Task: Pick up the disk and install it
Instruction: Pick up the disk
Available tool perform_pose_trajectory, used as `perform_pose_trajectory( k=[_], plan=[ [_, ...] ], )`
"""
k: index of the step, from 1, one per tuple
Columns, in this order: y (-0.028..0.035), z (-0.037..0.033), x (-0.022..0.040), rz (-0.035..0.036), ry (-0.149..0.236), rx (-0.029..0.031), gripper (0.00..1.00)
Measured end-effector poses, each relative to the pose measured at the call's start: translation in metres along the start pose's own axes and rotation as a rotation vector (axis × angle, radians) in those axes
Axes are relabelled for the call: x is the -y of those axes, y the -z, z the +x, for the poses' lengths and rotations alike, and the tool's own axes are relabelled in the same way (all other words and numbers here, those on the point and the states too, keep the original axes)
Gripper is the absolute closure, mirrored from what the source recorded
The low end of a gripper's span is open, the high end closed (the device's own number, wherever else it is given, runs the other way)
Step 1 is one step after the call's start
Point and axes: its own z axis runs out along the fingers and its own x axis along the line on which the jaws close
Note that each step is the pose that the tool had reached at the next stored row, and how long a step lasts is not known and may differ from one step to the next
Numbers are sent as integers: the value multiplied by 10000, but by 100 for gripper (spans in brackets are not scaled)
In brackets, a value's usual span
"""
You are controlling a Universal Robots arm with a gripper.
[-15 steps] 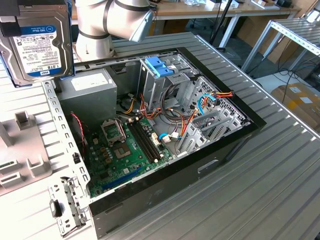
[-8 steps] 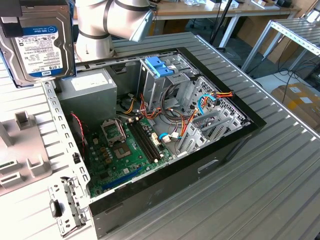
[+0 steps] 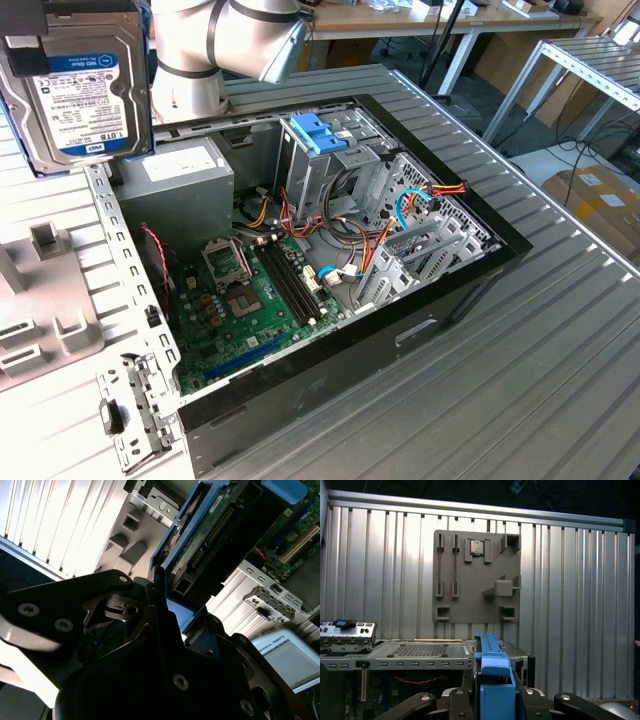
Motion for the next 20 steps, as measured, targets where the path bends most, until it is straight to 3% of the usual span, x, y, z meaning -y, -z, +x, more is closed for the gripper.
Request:
perform_pose_trajectory(
  k=[20],
  plan=[
    [9,72,46,0,1,0,63]
  ],
)
